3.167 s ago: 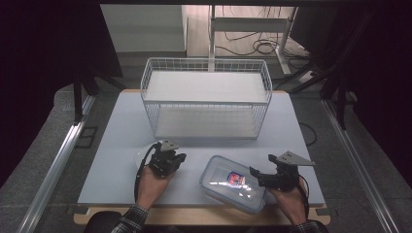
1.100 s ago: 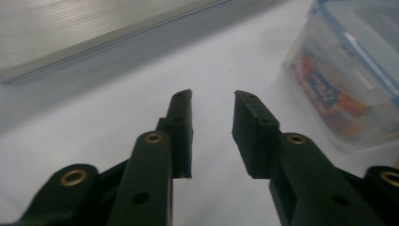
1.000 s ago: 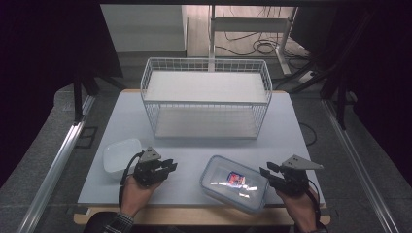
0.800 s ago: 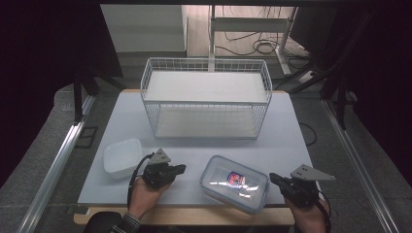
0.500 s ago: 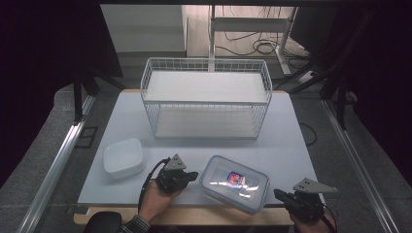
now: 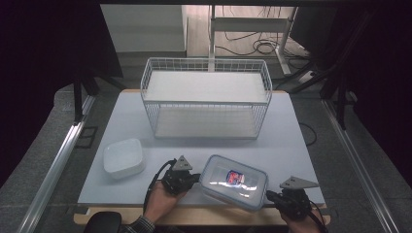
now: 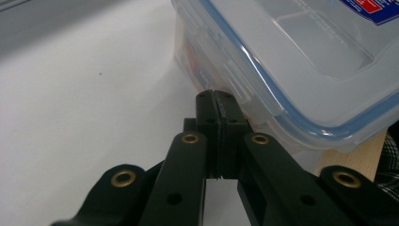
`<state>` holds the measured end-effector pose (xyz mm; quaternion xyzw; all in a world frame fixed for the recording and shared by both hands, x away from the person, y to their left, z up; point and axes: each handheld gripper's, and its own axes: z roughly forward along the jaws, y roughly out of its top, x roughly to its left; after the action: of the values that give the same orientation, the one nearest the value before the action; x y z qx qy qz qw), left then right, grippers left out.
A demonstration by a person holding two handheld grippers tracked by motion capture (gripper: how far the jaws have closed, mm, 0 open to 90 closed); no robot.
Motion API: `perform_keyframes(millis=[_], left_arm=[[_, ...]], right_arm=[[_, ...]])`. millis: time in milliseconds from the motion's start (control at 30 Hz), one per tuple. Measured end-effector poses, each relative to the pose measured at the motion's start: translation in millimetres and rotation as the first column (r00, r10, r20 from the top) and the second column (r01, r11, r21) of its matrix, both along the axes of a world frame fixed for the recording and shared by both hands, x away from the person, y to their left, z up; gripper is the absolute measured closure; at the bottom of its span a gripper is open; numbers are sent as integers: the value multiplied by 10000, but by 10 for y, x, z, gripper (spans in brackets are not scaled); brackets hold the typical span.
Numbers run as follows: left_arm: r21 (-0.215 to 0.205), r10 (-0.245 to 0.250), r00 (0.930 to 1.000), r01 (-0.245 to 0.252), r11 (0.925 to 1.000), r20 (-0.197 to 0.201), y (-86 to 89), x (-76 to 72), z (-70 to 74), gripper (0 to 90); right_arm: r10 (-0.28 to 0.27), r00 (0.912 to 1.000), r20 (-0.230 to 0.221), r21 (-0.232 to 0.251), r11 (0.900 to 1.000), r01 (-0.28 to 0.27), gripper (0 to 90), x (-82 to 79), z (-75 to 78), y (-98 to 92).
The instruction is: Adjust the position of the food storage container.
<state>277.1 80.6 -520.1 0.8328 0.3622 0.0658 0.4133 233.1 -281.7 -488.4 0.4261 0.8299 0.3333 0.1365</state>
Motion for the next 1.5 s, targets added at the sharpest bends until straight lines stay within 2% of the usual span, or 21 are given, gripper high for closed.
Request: perform_keyframes(millis=[167,200,333,367,433,667,767,967,1100,1233,1267,1300,1400,1500], left_arm=[[109,355,9994,-354,9993,-63,60,-15,15,900],[175,491,9988,-490,9986,-70,91,-14,20,900],[213,875,9960,-872,9960,-150,175,2,27,900],[213,875,9960,-872,9960,-150,175,2,27,900],[206,1179,9928,-1174,9929,-215,238,20,29,900],[296,1648,9859,-1640,9860,-278,365,77,36,900],[288,1783,9835,-1774,9837,-310,399,95,36,900],[654,2162,9763,-2150,9744,-122,516,174,45,900],[685,2362,9716,-2347,9697,-156,581,211,43,900],[628,2229,9746,-2214,9732,-191,606,210,42,899],[628,2229,9746,-2214,9732,-191,606,210,42,879],[623,2375,9713,-2362,9697,-140,627,190,48,842],[470,2621,9650,-2616,9640,-35,700,164,64,716],[280,2685,9632,-2687,9628,99,773,139,97,619]], right_arm=[[86,10000,41,-5,10000,-86,890,156,-10,57],[147,9999,54,-35,9999,-147,890,255,-13,105],[243,9997,35,-47,9997,-243,890,414,-21,201],[243,9997,35,-47,9997,-243,890,414,-21,201],[341,9994,25,-111,9994,-340,890,514,-23,292],[472,9989,17,-96,9988,-472,891,730,-37,461],[528,9986,58,-152,9985,-527,891,774,-39,505],[773,9970,39,-303,9966,-771,891,916,-37,681],[939,9955,158,-345,9950,-933,891,942,-48,765],[983,9947,293,-210,9950,-977,888,937,-66,761],[983,9947,293,-210,9950,-977,888,937,-66,761],[1049,9939,340,-103,9945,-1046,861,918,-67,733],[1064,9923,627,-204,9942,-1054,822,880,-28,687],[973,9913,891,-36,9952,-973,777,851,23,605]])
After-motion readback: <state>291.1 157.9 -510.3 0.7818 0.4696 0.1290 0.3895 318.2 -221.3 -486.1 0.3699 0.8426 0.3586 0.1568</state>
